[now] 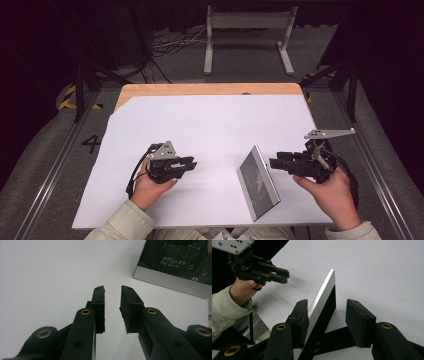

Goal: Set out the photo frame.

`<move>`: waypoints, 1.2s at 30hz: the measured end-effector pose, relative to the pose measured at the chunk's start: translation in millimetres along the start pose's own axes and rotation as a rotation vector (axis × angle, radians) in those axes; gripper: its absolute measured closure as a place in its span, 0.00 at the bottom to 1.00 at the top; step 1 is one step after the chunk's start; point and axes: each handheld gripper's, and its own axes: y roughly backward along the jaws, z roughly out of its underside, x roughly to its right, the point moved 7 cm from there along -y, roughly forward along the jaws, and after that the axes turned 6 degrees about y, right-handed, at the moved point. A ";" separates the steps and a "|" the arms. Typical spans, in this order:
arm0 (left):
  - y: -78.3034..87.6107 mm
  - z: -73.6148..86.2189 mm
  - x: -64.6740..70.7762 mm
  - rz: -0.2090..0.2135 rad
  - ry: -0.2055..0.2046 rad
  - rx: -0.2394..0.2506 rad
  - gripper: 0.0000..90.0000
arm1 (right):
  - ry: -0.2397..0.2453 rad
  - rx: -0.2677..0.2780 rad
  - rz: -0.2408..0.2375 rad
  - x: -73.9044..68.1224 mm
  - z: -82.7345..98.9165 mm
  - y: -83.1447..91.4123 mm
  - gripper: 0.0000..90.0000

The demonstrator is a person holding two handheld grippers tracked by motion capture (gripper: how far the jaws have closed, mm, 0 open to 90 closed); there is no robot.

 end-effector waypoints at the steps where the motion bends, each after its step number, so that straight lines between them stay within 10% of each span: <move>1: 0.0 0.2 -0.1 -0.001 0.000 -0.003 0.82 | -0.002 -0.019 -0.002 -3.2 -1.2 -2.2 0.57; 36: 9.0 9.5 -5.0 -0.056 0.012 -0.020 0.82 | -0.024 -0.340 0.062 -23.8 -8.4 -23.9 0.58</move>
